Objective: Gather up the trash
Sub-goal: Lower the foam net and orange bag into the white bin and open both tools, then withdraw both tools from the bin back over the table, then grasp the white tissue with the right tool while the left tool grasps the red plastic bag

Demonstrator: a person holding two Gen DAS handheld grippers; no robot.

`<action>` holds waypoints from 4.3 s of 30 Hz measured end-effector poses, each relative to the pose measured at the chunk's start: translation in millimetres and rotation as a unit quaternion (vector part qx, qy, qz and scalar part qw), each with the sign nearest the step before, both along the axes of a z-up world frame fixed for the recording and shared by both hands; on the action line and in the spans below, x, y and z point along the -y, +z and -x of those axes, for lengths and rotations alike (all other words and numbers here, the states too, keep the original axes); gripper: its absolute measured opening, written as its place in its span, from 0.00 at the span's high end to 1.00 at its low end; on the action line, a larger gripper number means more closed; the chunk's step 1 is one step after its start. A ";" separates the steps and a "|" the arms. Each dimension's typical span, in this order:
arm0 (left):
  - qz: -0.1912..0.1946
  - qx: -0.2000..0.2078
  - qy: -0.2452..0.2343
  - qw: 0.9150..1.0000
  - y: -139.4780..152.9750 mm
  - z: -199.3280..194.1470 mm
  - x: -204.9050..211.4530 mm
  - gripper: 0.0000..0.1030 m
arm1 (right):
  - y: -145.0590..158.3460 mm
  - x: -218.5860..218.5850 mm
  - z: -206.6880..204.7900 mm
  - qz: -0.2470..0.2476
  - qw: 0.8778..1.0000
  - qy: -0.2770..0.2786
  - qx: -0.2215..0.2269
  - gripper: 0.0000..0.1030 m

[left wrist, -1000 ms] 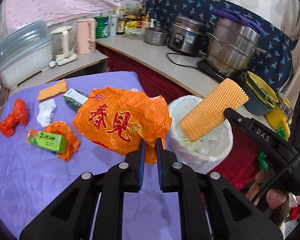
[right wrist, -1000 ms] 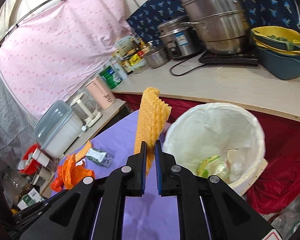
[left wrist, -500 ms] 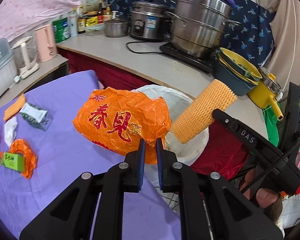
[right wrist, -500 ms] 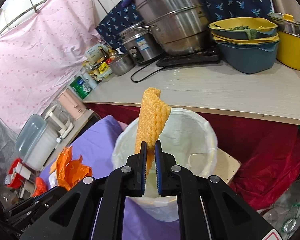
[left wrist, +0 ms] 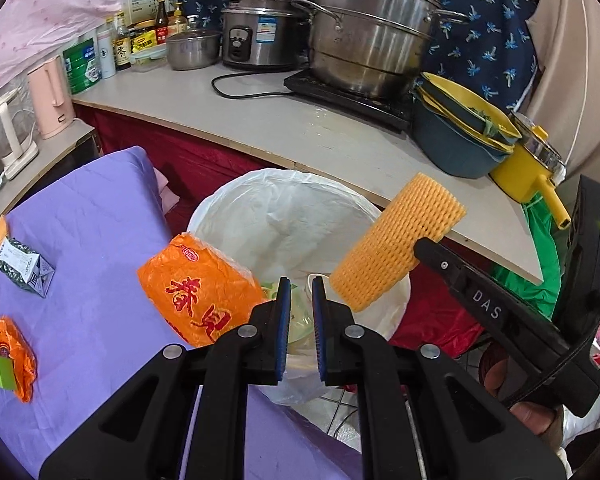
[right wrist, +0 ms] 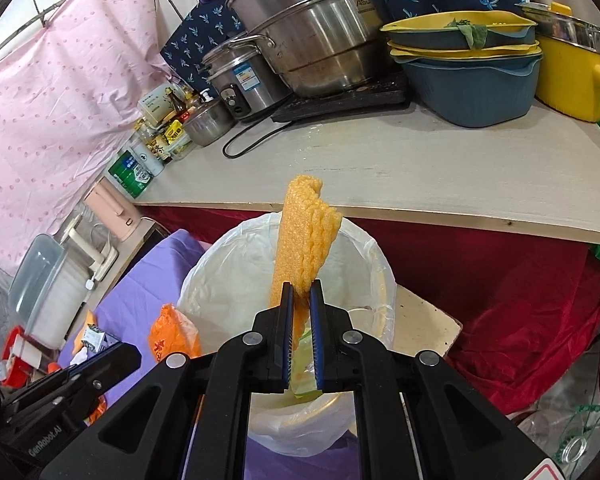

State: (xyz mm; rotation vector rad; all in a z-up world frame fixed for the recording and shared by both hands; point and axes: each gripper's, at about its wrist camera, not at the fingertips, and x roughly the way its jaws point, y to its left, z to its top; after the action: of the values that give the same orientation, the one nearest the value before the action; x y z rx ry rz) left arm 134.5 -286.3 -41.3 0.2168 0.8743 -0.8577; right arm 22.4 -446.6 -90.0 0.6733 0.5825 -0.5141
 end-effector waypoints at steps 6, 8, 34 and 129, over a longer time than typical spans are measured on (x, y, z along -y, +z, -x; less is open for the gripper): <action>0.011 -0.020 0.049 0.999 -0.4 -24.4 -34.1 0.89 | -7.5 -1.8 -11.5 -0.003 1.000 0.009 -0.005 0.92; 0.016 -0.032 0.072 0.997 -2.0 -34.4 -51.3 0.89 | -11.9 -3.5 -15.4 -0.005 1.000 0.013 -0.008 0.92; -0.035 -0.064 0.041 0.996 -74.0 -32.3 -7.6 0.79 | -48.8 -13.9 -32.8 -0.026 0.999 0.022 -0.030 0.69; -0.046 0.015 0.398 0.916 -44.5 -193.4 -508.4 0.15 | -20.7 -427.3 -309.9 0.036 0.931 0.348 -0.101 0.51</action>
State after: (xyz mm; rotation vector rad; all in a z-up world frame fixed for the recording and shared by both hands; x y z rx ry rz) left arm 327.9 222.1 -85.8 -0.0557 0.8718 -0.0511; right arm 332.3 -19.4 -110.7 0.3058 0.9397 0.0646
